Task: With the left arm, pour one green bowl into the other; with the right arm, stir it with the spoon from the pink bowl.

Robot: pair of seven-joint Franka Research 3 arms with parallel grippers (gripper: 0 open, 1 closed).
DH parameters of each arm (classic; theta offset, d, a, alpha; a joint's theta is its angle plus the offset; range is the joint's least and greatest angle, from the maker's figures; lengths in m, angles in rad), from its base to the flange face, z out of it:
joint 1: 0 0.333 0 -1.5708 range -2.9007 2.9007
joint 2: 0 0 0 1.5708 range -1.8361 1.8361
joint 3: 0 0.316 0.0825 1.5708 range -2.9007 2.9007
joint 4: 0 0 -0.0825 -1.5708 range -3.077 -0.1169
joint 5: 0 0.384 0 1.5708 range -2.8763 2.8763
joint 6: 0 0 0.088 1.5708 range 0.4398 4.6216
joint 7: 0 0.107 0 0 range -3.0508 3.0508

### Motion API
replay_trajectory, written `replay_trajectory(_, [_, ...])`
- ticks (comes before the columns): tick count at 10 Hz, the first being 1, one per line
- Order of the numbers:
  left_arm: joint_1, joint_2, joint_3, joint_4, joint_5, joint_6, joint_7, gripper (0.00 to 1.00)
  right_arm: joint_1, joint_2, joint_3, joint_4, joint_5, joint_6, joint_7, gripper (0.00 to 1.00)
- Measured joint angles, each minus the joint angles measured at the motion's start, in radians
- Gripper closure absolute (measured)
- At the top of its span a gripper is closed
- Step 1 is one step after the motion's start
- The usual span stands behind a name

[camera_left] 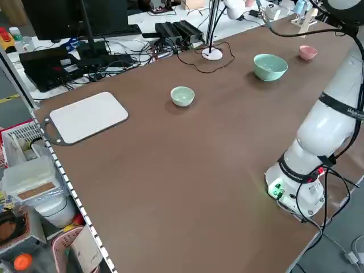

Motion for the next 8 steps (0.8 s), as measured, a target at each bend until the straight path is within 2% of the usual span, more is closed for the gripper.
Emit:
replay_trajectory(3, [0.007,0.0,0.0,0.0,0.0,0.0,0.002,0.0,-0.106,-0.001,-0.001,-0.063,0.014,-0.002,-0.157,0.95])
replay_trajectory(8, [0.026,0.0,0.0,0.001,0.0,0.0,0.001,0.0,-0.241,0.0,-0.002,-0.133,0.141,0.018,-0.382,0.95])
